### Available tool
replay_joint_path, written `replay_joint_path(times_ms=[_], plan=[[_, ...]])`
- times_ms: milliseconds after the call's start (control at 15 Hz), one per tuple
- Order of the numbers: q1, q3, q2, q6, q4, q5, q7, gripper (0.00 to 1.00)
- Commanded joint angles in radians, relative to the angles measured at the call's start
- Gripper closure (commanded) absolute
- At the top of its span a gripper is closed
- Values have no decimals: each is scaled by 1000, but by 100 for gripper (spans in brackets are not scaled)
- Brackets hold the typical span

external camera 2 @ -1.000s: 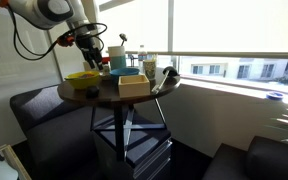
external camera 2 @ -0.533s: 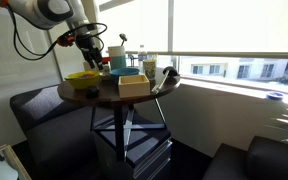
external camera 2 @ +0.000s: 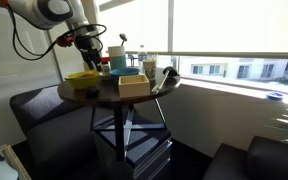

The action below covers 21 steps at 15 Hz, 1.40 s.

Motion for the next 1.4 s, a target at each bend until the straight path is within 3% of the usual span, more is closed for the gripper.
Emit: replay_joint_path(times_ms=[0, 400, 533, 867, 1067, 1333], plan=[[-9, -5, -5, -65, 32, -33, 2, 0], [6, -32, -1, -58, 42, 39, 12, 0], [10, -67, 17, -124, 87, 74, -55, 0], [16, -100, 20, -197, 115, 212, -25, 0], [13, -113, 29, -253, 160, 229, -63, 0], [12, -127, 22, -236, 181, 279, -58, 0]])
